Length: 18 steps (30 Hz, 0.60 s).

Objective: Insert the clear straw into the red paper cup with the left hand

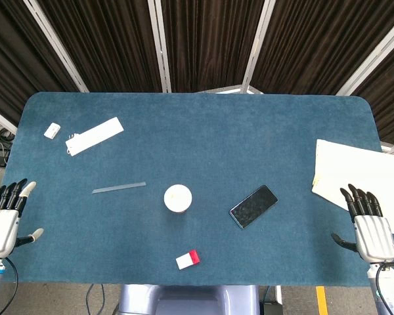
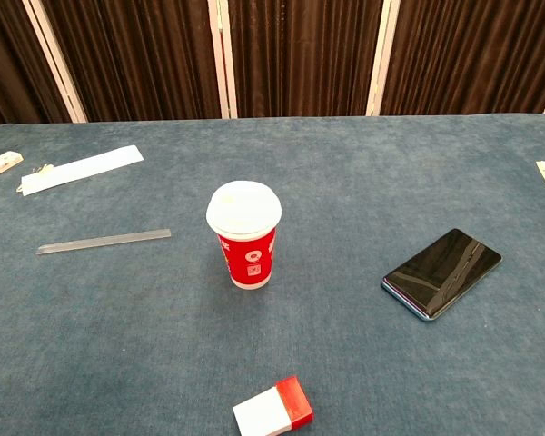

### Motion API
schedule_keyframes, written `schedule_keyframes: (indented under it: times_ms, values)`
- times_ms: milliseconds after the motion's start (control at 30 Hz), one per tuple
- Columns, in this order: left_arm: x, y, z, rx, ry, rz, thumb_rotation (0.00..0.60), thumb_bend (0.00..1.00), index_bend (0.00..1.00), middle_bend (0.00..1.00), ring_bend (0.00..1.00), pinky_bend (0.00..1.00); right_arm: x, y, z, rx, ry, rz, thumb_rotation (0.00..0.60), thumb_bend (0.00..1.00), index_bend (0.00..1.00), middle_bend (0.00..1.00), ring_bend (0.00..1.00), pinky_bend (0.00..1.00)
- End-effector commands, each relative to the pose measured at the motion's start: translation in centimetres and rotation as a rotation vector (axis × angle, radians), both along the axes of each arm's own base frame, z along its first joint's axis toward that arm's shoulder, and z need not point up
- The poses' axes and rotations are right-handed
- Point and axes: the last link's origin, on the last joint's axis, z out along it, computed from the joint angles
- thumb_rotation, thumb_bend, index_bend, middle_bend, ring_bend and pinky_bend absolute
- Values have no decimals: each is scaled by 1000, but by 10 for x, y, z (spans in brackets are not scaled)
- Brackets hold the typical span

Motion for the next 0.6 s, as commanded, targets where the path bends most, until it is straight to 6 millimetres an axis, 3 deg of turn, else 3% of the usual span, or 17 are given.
schedule_keyframes:
  times_ms: [33,600]
  values:
    - [0,0,0,1,2,0,600,18,1,0,0,0,0,0,0,0,0,1,600,136,10,0,0,0]
    - [0,2,-1,-5,-3,7,600,27,17,0,0,0,-1,0,-1,5,2,-12,600,136,10,0,0,0]
